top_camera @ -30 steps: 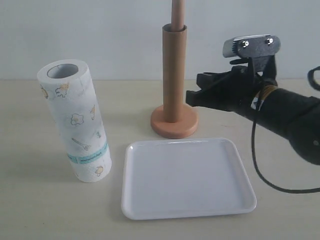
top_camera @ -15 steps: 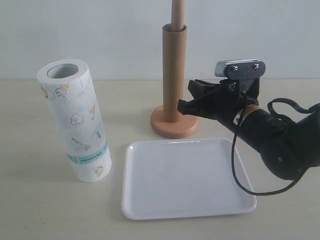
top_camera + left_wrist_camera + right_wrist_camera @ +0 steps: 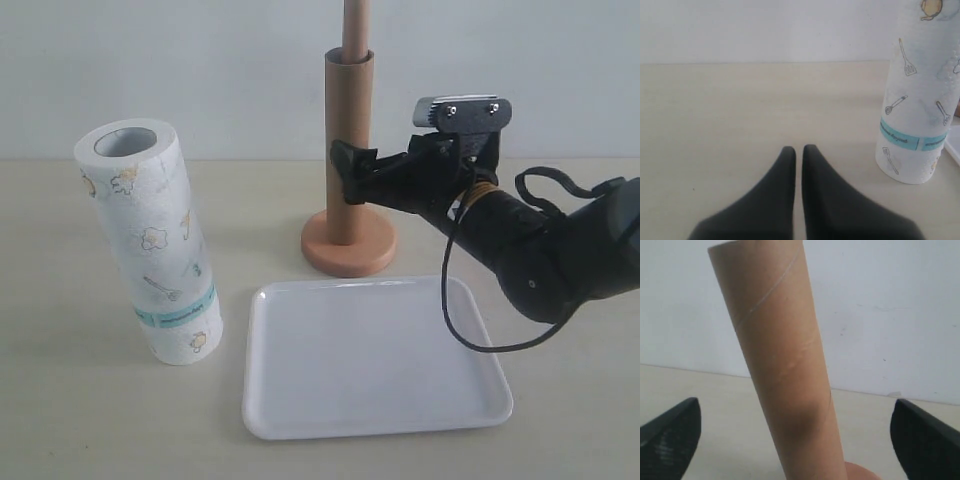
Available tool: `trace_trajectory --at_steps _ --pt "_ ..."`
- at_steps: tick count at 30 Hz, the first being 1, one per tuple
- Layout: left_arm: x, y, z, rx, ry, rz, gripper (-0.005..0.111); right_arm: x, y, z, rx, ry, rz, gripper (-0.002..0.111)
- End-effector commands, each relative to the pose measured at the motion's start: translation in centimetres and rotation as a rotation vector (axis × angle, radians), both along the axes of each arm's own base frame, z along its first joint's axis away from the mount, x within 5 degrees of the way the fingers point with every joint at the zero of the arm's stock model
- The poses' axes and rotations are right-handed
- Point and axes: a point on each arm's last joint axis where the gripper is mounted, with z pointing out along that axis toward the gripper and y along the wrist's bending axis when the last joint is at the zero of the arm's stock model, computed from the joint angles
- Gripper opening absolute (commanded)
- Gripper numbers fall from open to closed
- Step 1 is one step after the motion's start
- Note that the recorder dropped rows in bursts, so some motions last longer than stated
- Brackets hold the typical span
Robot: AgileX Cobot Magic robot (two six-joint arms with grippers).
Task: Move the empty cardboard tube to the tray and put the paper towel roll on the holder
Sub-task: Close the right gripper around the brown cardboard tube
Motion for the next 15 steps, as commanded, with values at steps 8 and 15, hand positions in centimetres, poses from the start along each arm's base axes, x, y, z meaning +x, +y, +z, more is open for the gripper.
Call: trace_trajectory --at_steps 8,15 --pt "0.0 0.0 -0.1 0.0 -0.003 0.003 0.004 0.4 0.6 -0.5 0.009 0.016 0.015 0.097" --pt "0.0 0.0 -0.1 0.0 -0.003 0.003 0.004 1.6 2.0 -1.5 0.002 0.003 0.038 0.097"
